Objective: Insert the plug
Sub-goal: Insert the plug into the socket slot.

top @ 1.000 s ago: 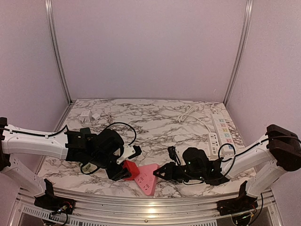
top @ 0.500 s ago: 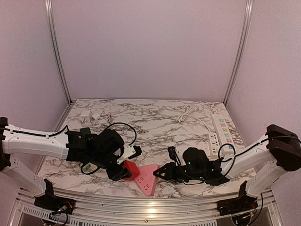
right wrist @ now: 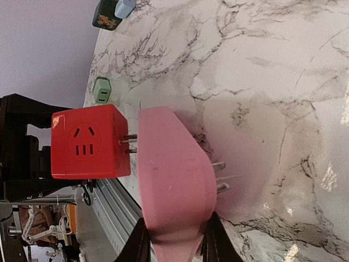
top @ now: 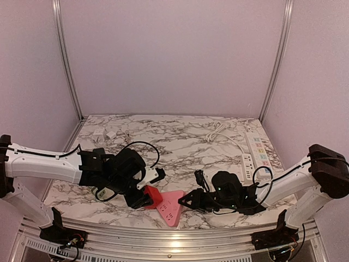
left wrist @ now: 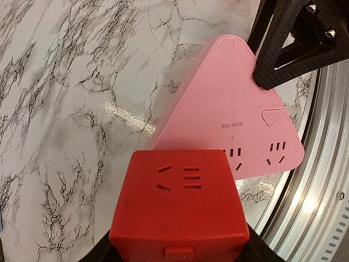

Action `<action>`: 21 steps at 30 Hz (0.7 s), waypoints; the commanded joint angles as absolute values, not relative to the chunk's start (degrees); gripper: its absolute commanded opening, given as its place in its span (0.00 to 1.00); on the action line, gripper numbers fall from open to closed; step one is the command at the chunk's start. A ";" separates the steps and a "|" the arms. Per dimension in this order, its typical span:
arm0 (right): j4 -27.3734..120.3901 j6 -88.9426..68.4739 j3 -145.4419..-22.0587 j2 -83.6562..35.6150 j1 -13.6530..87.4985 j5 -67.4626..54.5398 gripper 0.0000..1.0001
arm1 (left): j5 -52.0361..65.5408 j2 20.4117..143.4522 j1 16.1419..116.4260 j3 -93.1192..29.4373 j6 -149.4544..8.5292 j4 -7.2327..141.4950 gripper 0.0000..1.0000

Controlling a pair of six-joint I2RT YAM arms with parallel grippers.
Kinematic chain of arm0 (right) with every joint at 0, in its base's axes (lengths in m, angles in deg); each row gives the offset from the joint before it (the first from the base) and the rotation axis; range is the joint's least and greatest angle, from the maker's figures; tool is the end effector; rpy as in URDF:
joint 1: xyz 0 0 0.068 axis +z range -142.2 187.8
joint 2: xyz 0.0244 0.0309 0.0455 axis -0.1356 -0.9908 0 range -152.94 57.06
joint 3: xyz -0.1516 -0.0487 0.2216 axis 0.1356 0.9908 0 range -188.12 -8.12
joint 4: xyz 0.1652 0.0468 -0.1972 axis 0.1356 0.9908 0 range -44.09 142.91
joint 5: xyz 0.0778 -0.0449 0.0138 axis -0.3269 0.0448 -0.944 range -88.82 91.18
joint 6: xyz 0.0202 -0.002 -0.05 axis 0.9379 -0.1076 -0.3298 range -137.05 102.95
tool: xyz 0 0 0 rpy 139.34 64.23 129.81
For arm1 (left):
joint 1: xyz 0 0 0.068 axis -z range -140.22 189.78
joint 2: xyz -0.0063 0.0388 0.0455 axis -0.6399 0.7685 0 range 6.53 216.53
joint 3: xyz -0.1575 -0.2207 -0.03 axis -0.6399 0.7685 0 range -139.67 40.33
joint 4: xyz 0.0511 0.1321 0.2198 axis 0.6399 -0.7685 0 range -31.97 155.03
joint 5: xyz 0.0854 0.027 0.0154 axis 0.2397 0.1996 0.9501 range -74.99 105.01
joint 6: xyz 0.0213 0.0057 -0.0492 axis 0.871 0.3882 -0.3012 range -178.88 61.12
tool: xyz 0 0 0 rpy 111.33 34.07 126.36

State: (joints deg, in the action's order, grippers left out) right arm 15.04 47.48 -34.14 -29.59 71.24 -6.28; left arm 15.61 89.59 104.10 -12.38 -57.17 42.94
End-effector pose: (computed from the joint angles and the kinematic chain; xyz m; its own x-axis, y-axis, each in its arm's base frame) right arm 0.1174 0.2453 0.1387 -0.9416 0.1183 -0.3152 -0.2028 0.5480 0.8115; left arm 0.1288 -0.2672 0.2166 -0.3166 0.7272 -0.6090 0.9083 0.4175 0.0264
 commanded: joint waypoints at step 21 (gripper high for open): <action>18.19 45.14 -39.82 -34.11 70.08 -7.96 0.11 | 12.92 99.36 104.30 -13.46 -56.26 47.00 0.00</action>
State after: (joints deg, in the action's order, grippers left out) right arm 16.15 47.35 -36.65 -31.89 70.06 -7.31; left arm 17.87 93.90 103.42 -14.11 -57.74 44.32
